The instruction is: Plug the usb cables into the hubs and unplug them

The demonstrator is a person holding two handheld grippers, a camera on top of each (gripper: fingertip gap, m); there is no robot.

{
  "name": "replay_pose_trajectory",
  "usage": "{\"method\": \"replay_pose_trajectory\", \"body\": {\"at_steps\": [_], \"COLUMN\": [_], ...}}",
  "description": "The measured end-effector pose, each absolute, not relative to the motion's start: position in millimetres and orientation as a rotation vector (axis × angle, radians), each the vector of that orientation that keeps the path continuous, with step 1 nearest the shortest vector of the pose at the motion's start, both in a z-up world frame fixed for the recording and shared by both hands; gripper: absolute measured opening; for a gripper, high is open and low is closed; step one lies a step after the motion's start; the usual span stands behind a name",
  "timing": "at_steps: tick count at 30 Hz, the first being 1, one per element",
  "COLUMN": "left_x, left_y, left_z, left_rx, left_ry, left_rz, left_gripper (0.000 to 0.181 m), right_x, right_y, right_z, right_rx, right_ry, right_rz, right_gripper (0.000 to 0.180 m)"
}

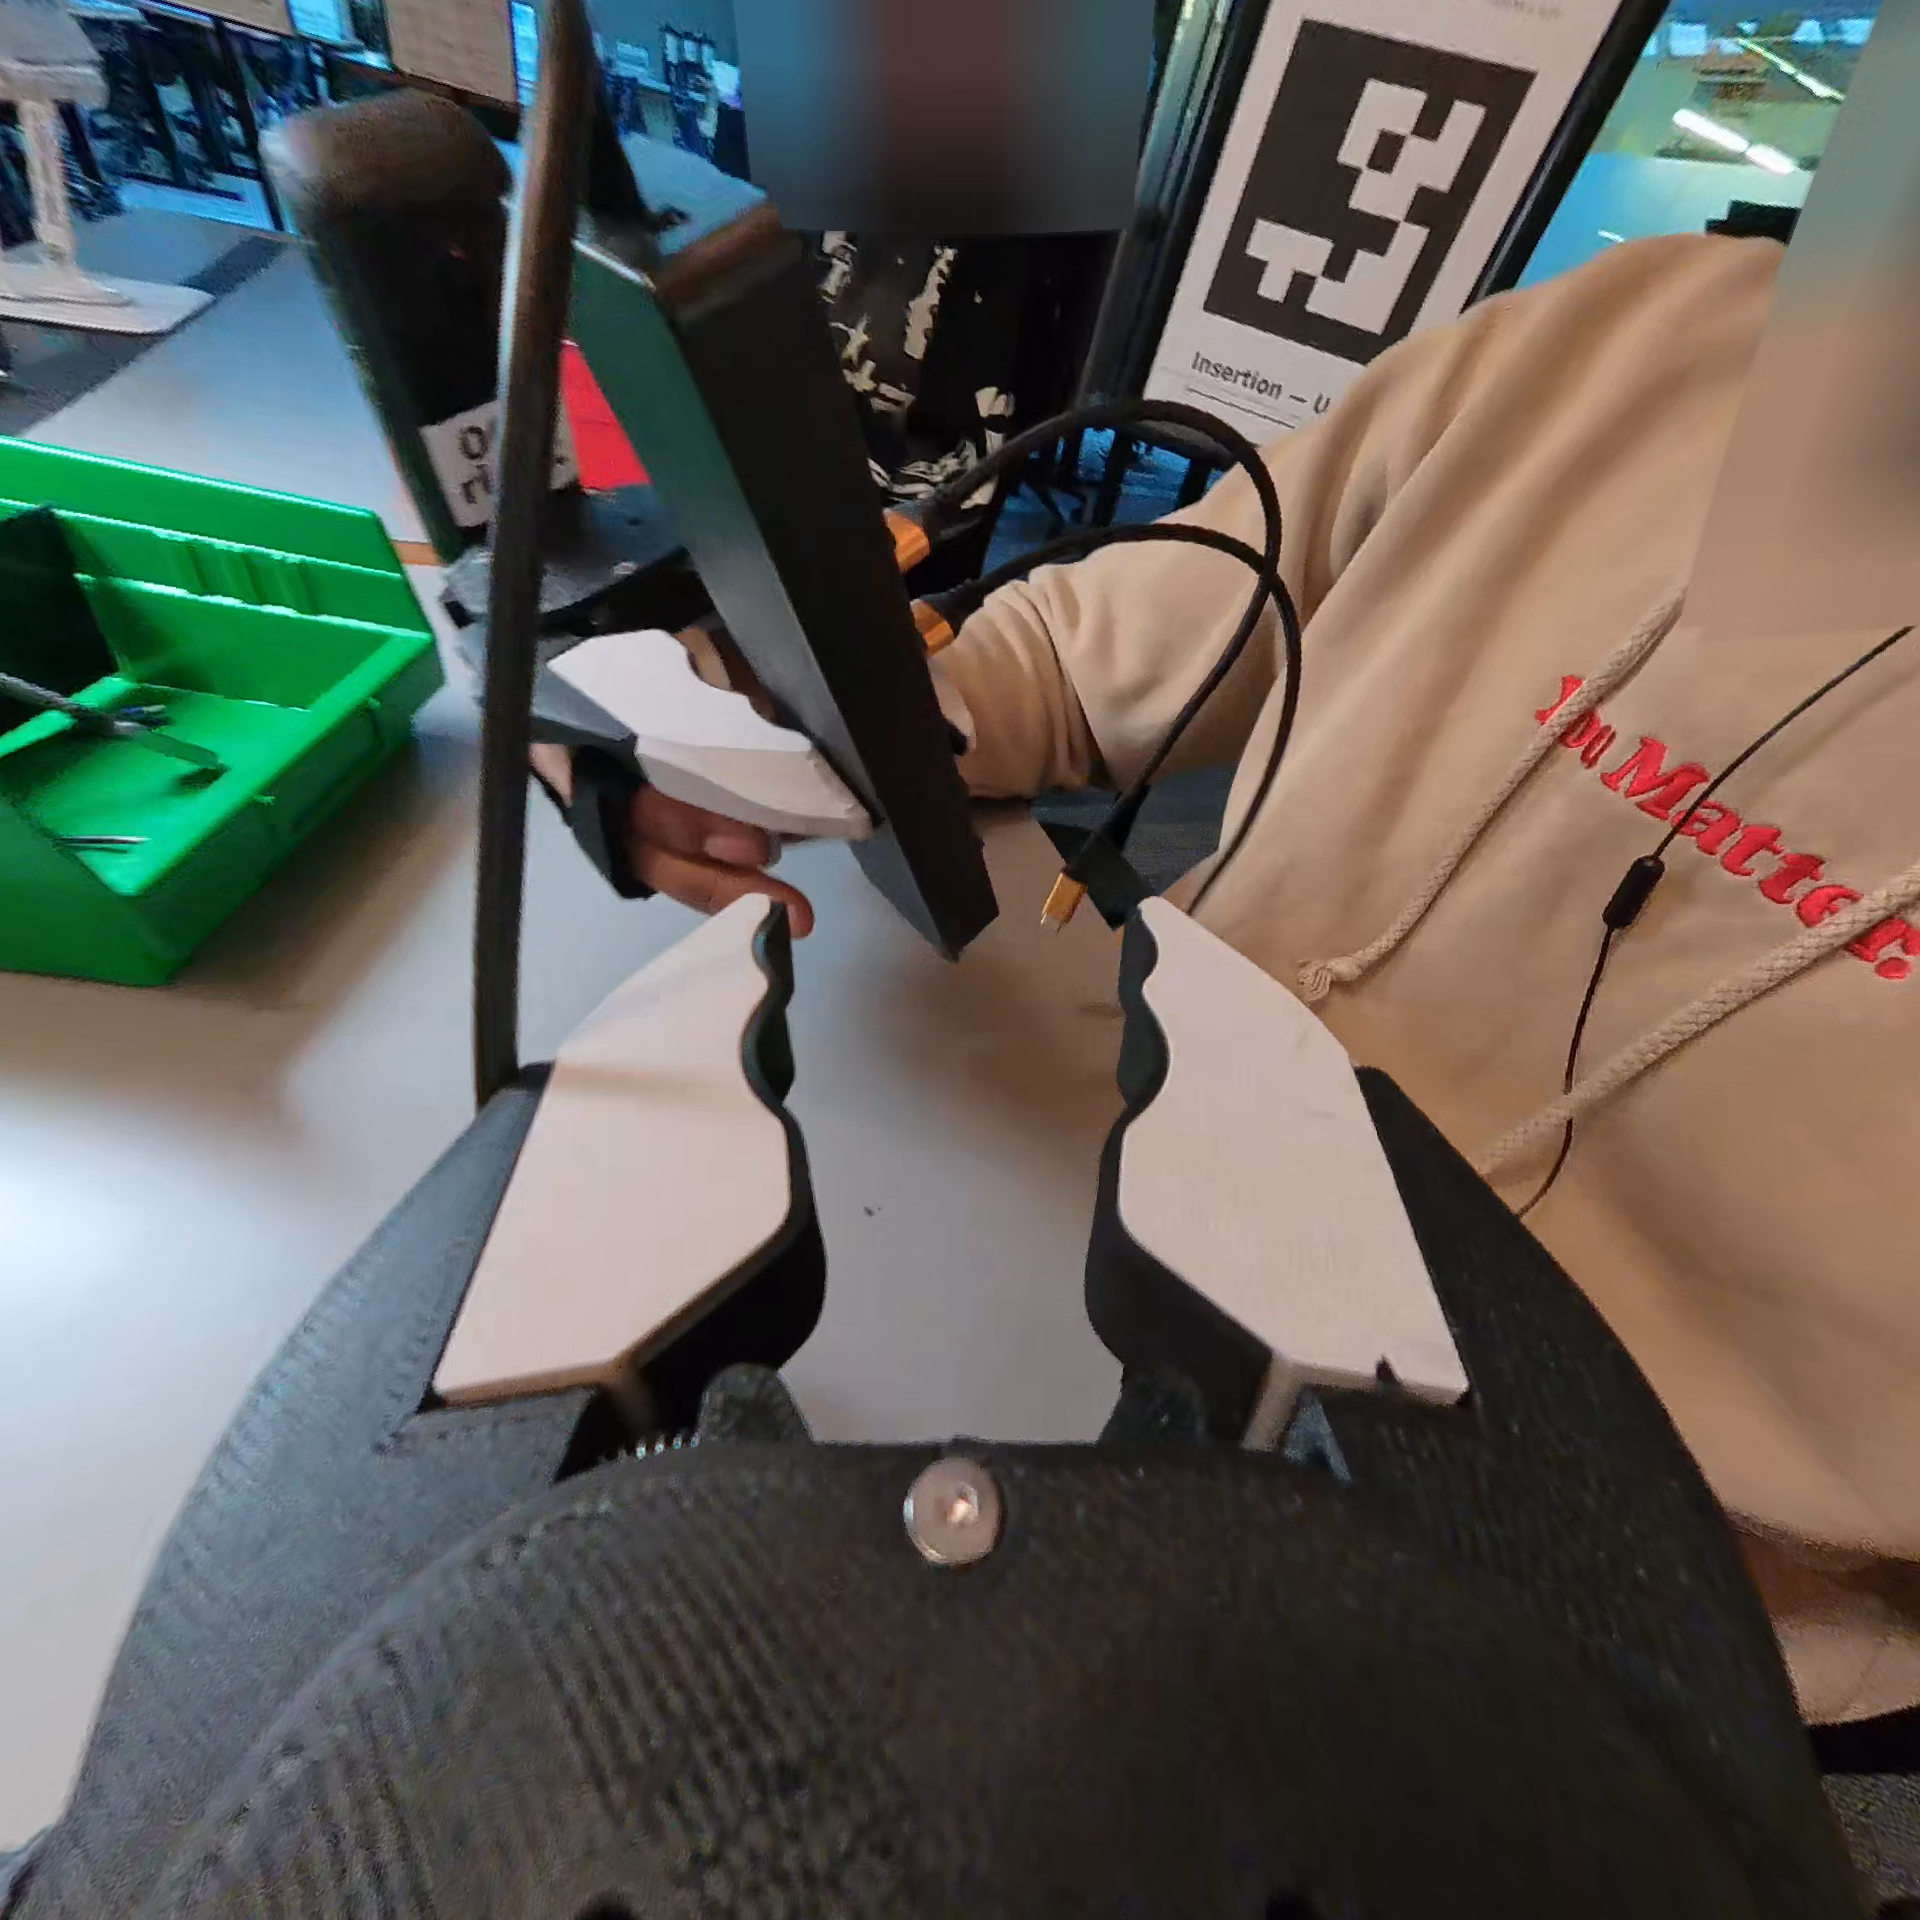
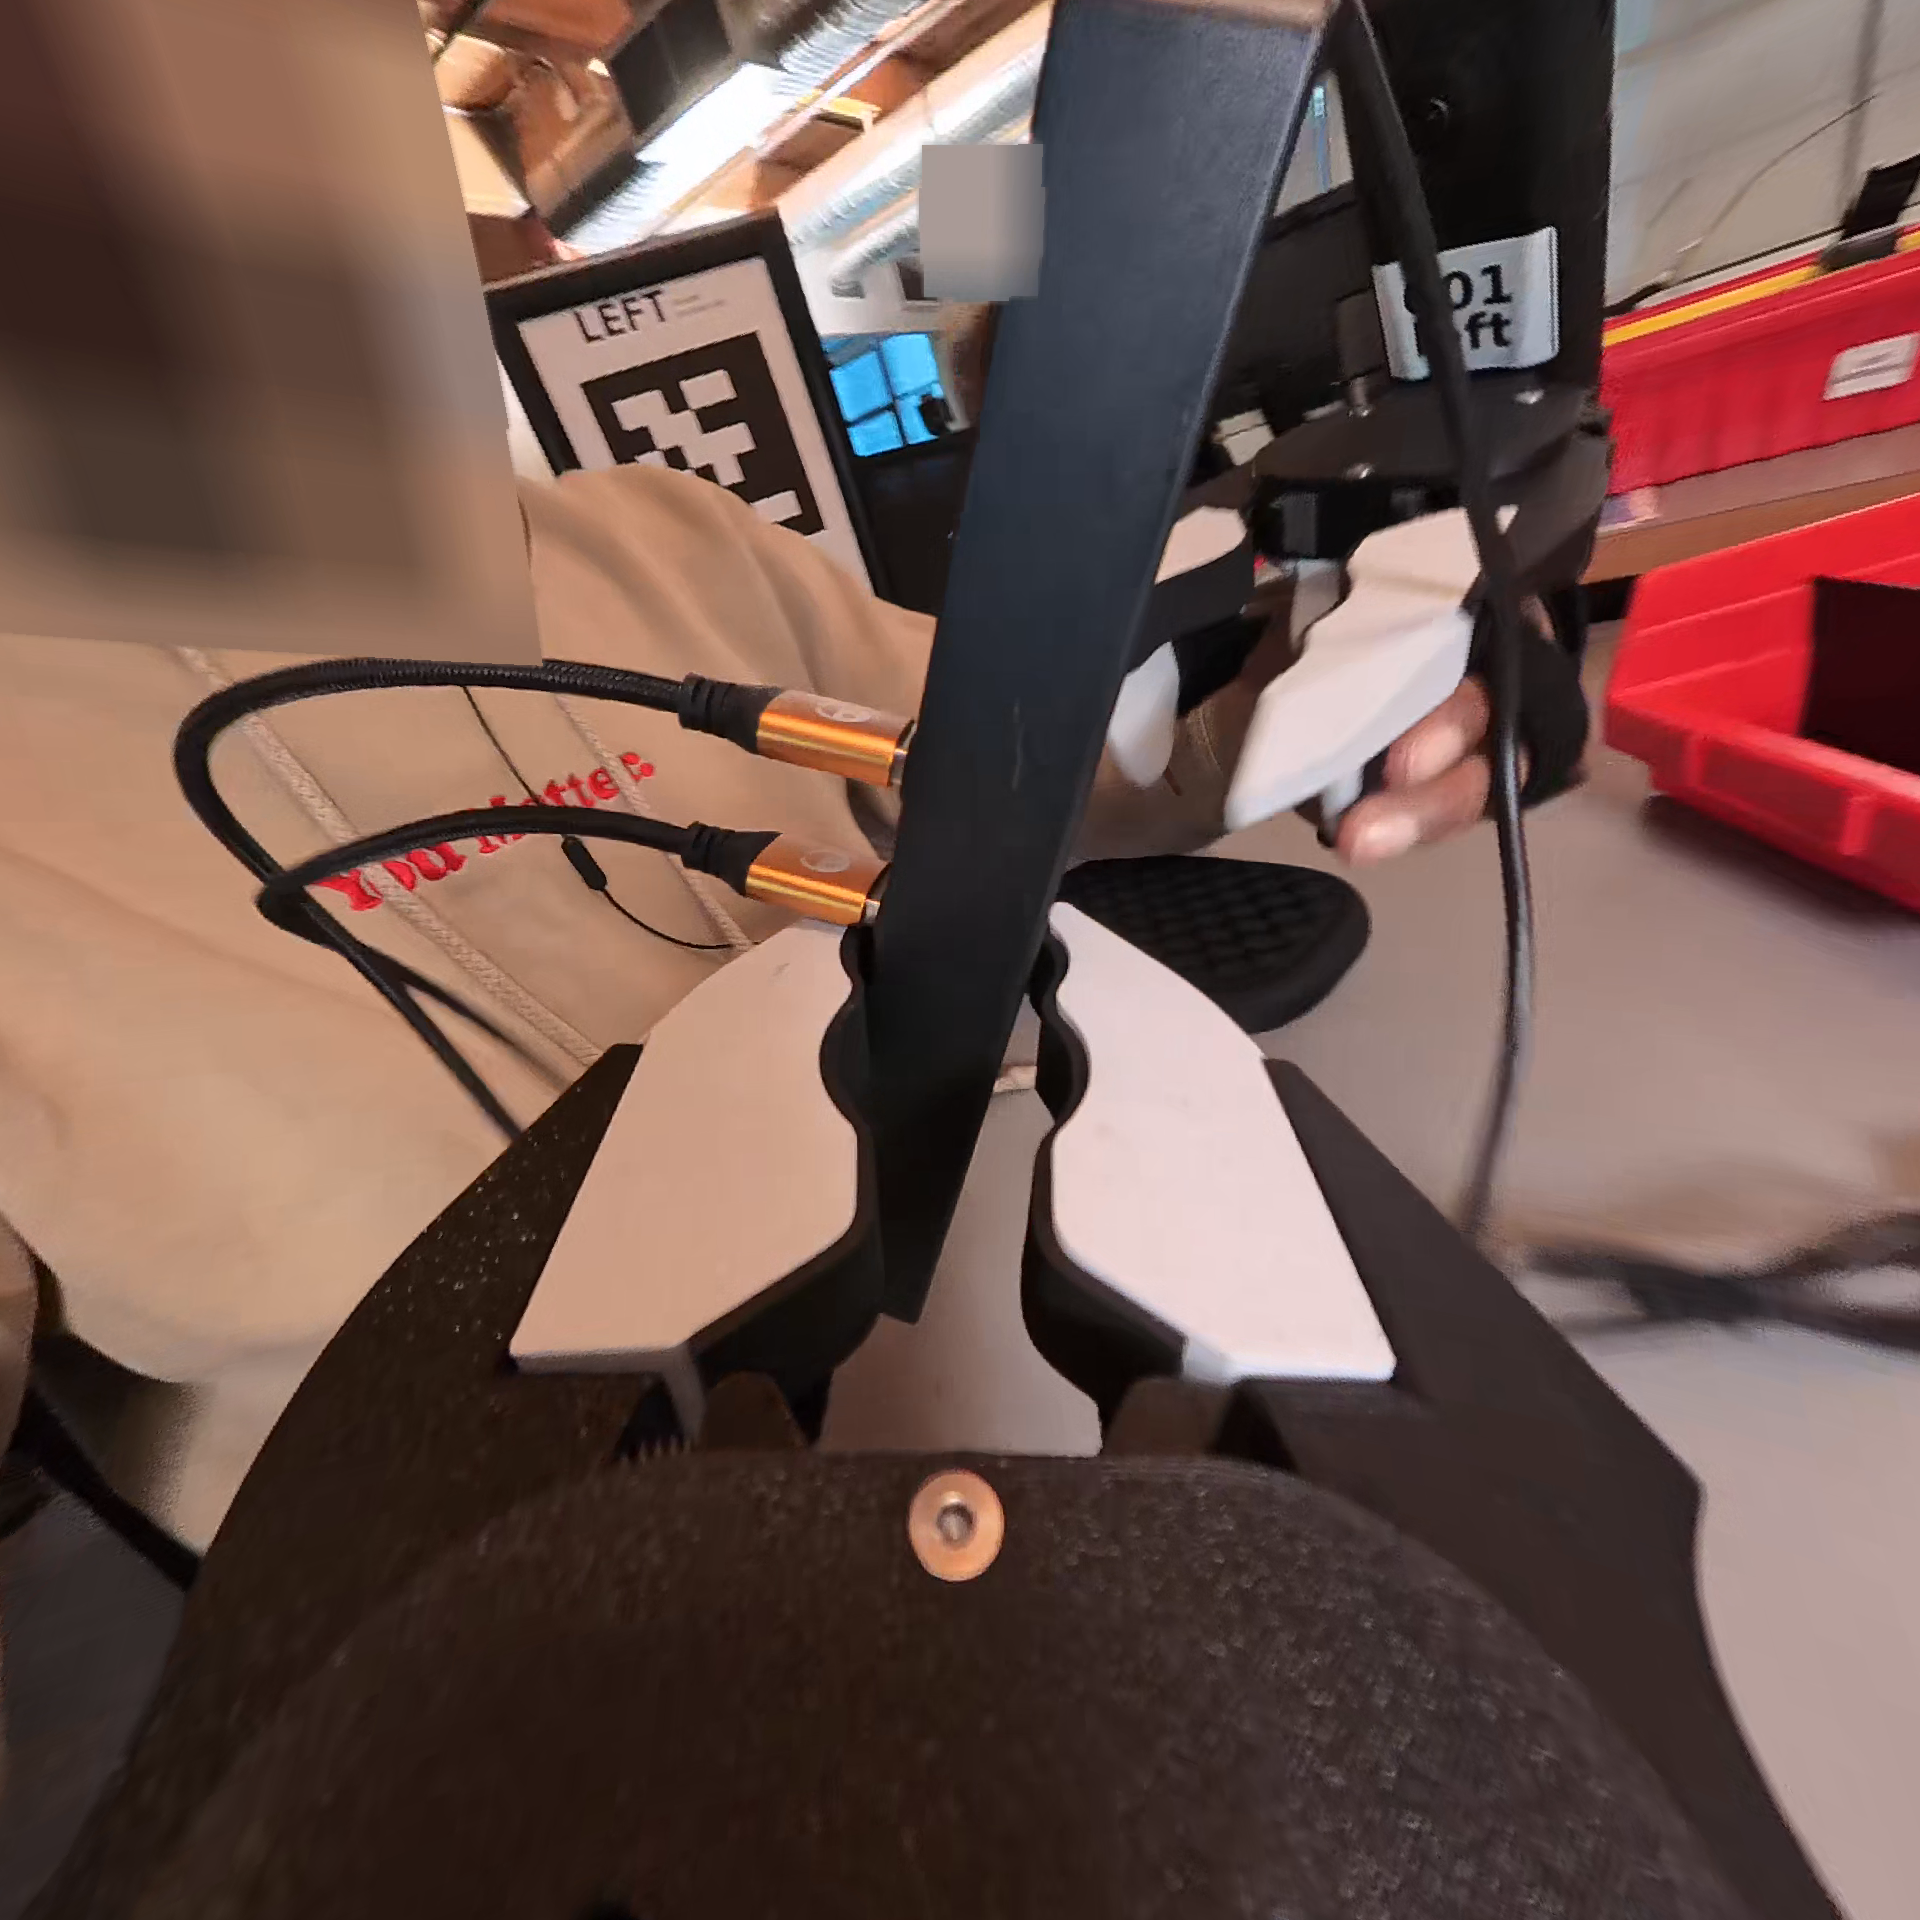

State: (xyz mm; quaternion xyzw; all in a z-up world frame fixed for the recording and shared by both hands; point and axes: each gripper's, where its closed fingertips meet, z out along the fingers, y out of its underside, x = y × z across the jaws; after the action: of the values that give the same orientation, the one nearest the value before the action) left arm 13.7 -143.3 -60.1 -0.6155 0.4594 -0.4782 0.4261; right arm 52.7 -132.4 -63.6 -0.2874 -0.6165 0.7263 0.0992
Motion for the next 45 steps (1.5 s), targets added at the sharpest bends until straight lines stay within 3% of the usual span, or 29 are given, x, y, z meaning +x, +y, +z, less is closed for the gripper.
{"method": "replay_pose_trajectory", "body": {"at_steps": [8, 14, 19, 24, 31, 39, 45], "left_x": [43.1, 58.9, 60.3, 36.5, -8.2, -2.6, 2.0], "left_y": [-130.4, -162.4, -174.5, -131.7, -78.7, -75.2, -80.7], "left_z": [-55.1, -51.0, -55.6, -45.6, -48.0, -56.5, -55.5], "left_rx": [-1.379, -1.250, -1.232, -1.359, -1.451, -1.495, -1.467], "left_ry": [0.930, 1.074, 1.136, 0.877, 0.525, 0.528, 0.591], "left_rz": [-1.294, -1.375, -1.382, -1.263, -1.020, -0.869, -0.840], "left_gripper": [0.060, 0.070, 0.064, 0.061, 0.061, 0.060, 0.059], "right_x": [52.5, 50.9, 51.1, 16.0, -2.3, -12.0, -8.2], "right_y": [-160.3, -196.8, -205.3, -150.9, -84.7, -82.6, -86.6], "right_z": [-73.4, -90.5, -91.7, -92.5, -90.9, -89.4, -86.1], "right_rx": [-0.808, -0.773, -0.750, -1.046, -1.182, -1.151, -1.136], "right_ry": [-1.905, -2.079, -2.077, -1.801, -1.503, -1.404, -1.398], "right_rz": [2.309, 2.439, 2.502, 2.121, 1.665, 1.496, 1.581], "right_gripper": [0.028, 0.028, 0.027, 0.040, 0.032, 0.016, 0.015]}}
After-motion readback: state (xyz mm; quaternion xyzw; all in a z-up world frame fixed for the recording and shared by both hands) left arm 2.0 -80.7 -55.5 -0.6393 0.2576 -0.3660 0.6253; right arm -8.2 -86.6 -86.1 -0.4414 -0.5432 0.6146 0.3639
